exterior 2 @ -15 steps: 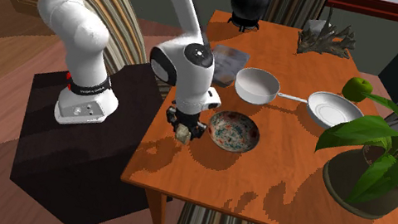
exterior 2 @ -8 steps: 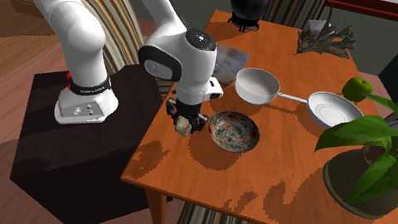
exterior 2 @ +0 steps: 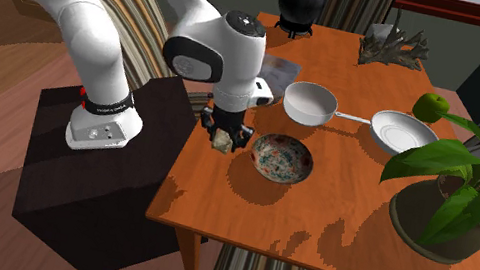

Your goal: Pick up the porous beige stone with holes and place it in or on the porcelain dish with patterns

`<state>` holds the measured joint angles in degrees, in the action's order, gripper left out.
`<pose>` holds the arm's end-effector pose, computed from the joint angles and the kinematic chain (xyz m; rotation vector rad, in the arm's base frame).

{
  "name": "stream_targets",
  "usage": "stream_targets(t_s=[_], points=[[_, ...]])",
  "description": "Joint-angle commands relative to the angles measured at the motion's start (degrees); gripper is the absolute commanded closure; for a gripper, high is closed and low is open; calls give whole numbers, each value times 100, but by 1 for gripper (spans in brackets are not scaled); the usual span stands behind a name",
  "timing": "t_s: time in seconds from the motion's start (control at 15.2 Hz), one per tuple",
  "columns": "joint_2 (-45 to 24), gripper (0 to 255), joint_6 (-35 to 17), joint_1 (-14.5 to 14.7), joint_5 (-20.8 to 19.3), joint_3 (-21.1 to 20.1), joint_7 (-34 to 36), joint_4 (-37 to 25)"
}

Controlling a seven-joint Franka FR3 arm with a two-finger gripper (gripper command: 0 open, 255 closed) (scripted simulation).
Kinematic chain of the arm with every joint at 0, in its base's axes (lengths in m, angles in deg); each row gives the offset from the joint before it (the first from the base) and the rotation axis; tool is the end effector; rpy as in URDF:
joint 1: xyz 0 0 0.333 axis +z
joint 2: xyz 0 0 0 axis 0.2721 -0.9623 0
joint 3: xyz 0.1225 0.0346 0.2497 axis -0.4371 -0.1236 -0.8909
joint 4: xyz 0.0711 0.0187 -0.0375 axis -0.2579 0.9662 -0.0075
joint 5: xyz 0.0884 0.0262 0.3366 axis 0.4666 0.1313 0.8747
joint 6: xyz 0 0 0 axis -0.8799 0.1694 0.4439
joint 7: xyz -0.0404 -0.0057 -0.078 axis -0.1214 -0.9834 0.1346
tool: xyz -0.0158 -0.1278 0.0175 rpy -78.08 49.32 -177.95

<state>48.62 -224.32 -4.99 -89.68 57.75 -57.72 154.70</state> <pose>0.2618 -0.2469 0.2563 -2.8281 -1.1312 -0.0424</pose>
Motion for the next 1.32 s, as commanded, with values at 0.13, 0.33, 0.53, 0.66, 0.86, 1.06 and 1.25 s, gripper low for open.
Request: stream_targets(t_s=[0.13, 0.33, 0.53, 0.66, 0.86, 1.06, 1.25], points=[[303, 255, 374, -204, -119, -251, 125, -80], [-435, 255, 203, 662, 630, 166, -144, -634], [-1334, 255, 135, 1616, 1729, 740, -716, -1233], [-2226, 255, 220, 2177, 2930, 1093, -1459, -1682], [-3516, 255, 645, 1874, 4487, 653, -2380, -2457], [-4217, 255, 936, 1175, 5071, -81, -2595, -3163], [-4416, 255, 799, 1011, 5309, -275, -2759, -3141]])
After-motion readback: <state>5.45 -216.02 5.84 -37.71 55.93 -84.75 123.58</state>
